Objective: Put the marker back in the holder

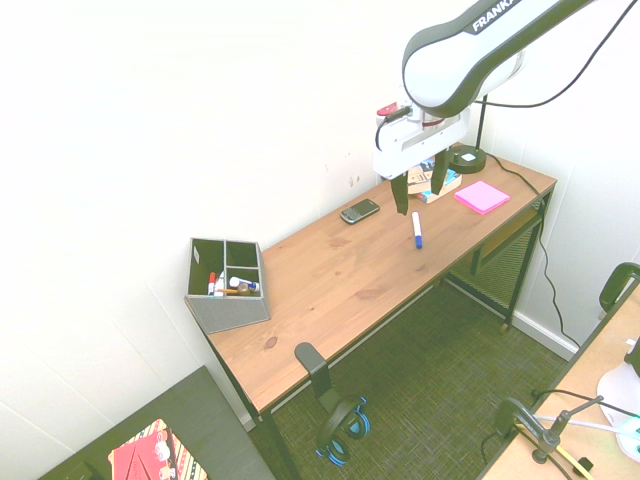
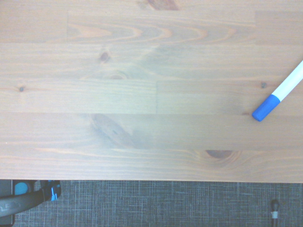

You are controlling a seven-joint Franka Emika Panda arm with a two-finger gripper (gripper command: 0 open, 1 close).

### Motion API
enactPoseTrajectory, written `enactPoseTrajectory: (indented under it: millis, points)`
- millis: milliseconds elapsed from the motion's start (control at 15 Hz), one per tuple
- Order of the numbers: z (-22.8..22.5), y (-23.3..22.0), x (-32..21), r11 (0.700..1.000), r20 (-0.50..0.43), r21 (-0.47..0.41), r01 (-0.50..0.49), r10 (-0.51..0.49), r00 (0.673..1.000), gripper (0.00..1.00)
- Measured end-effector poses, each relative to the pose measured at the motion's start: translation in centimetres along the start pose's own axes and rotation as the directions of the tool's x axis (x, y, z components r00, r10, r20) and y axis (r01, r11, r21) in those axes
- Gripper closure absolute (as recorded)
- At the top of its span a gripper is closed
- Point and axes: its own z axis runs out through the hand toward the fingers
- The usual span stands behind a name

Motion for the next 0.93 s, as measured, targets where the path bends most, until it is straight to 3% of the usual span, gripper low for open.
enactPoseTrajectory:
  millis: [200,467,600,933]
  points:
    - [0.2,-0.2,0.7,0.999,-0.022,0.032,-0.044,0.045,0.999,0.0]
    - [3.4,0.1,4.8,0.957,-0.1,0.132,-0.26,0.274,0.957,0.0]
    - [6.4,0.4,6.5,0.915,-0.127,0.17,-0.365,0.388,0.913,0.0]
    - [10.9,1.2,8.6,0.774,-0.139,0.246,-0.583,0.624,0.769,0.0]
